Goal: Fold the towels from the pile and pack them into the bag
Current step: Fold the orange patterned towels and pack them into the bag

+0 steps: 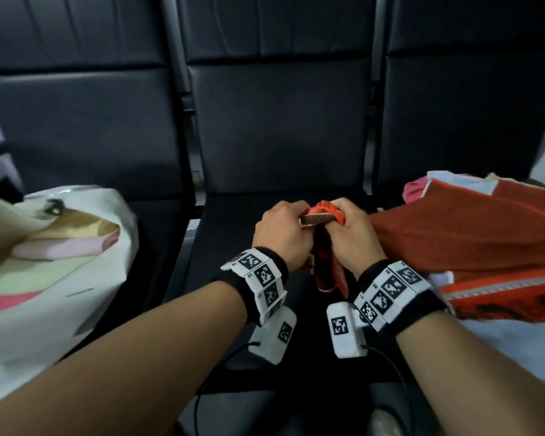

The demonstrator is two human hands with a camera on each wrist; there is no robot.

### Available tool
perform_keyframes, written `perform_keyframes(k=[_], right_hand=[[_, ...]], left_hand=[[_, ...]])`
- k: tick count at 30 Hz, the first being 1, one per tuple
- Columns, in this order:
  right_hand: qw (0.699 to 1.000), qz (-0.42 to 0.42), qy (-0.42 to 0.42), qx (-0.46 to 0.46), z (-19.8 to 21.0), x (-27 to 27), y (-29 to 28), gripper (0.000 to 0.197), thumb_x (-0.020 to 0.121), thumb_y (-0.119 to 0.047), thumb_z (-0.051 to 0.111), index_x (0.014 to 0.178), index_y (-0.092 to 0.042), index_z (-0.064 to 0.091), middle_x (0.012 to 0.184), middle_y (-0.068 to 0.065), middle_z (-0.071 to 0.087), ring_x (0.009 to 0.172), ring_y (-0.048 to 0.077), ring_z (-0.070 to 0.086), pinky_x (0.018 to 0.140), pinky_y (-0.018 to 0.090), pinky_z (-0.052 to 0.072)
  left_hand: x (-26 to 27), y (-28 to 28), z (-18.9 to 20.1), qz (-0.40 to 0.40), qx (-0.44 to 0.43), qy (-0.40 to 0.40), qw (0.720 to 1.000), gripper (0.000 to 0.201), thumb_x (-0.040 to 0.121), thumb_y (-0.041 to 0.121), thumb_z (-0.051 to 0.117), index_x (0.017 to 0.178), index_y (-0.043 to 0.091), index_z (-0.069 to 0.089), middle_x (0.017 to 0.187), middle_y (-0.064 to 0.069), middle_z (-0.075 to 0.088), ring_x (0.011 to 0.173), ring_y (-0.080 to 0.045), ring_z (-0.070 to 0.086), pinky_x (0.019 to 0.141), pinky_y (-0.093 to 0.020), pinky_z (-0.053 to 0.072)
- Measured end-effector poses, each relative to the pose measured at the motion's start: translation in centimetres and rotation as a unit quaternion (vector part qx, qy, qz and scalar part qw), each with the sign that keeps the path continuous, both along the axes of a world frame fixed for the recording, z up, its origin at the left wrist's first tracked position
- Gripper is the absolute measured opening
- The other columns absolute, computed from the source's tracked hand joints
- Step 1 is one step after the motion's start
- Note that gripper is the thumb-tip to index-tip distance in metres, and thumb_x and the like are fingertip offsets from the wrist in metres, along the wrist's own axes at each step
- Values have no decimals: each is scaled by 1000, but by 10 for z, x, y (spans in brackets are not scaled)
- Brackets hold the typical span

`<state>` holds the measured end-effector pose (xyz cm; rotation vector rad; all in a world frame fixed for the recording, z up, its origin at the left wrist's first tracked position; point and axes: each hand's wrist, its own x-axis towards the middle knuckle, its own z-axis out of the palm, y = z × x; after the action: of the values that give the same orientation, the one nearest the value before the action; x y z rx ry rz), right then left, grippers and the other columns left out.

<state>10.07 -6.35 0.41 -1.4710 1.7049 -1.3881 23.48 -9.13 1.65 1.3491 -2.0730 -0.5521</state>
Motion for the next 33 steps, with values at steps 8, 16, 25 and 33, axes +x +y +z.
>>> perform_keyframes(k=[8,16,25,33], right_hand=[[986,163,-20,3,-11,66,-32,26,88,0,68,103,-21,64,98,-1,71,95,12,69,91,34,55],[976,214,-36,-22,-15,87,-48,47,76,12,74,110,-19,63,104,2,71,100,17,69,91,34,55],[980,185,-28,65,-27,94,-61,38,75,-7,85,104,-23,66,98,-2,75,92,11,73,91,43,58],[967,215,56,125,-43,67,-66,15,86,-12,76,97,-21,73,92,-4,77,88,13,74,90,48,58]], left_hand=[[79,-22,-28,86,7,113,990,16,85,40,51,97,37,62,98,6,66,96,-19,62,85,-45,52],[108,-41,-26,66,60,174,981,24,83,41,50,101,40,65,90,13,73,93,-11,69,86,-42,56],[114,-68,-27,139,61,225,963,15,86,24,57,85,31,70,77,9,72,79,-12,69,78,-44,59],[108,-74,-42,120,88,280,948,9,88,24,65,85,31,69,79,11,73,81,-10,71,78,-39,59]])
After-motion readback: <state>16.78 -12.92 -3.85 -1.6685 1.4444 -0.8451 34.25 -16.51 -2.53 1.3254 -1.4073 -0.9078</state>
